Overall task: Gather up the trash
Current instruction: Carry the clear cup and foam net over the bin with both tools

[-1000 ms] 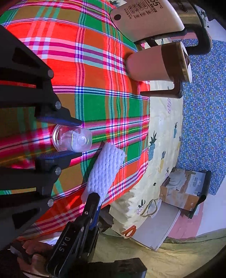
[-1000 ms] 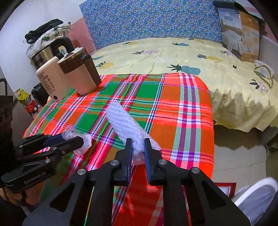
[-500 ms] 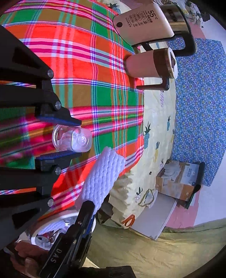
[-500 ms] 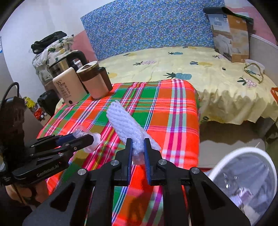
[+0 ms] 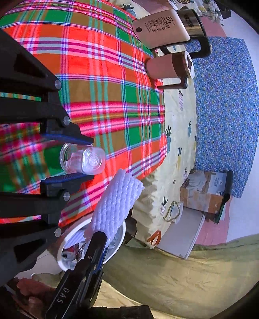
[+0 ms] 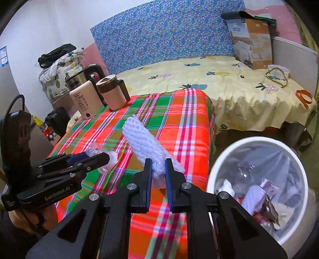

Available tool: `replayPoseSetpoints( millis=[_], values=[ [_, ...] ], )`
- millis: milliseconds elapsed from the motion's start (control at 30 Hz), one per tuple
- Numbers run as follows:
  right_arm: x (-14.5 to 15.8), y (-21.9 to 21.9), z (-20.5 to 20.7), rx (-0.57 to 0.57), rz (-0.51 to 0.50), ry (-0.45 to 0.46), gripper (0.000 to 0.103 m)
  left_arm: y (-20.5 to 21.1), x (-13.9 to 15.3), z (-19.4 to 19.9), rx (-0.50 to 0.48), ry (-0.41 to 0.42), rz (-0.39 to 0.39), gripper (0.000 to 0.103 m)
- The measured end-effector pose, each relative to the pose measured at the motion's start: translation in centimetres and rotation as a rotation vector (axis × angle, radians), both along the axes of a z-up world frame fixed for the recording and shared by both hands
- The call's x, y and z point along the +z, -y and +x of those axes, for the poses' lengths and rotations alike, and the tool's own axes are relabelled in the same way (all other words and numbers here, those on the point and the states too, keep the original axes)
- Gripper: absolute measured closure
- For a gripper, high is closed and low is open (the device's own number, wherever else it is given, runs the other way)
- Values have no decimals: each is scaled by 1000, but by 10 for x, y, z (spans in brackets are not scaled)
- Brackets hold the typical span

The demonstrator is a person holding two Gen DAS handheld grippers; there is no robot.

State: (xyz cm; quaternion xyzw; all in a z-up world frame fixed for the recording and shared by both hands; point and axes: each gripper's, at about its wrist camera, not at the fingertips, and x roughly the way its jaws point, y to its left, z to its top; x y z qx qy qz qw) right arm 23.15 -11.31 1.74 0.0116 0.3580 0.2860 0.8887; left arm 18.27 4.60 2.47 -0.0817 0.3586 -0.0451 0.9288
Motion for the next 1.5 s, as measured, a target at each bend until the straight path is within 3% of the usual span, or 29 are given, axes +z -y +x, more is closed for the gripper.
replayPoseSetpoints(
  millis=[567, 1500],
  values=[
    [-5, 44, -22, -84, 24, 2, 88, 57, 10, -23, -82, 18, -10, 74],
    [-18, 124, -12, -265, 25, -29, 88, 148, 2, 15, -262, -8, -15, 74]
  ],
)
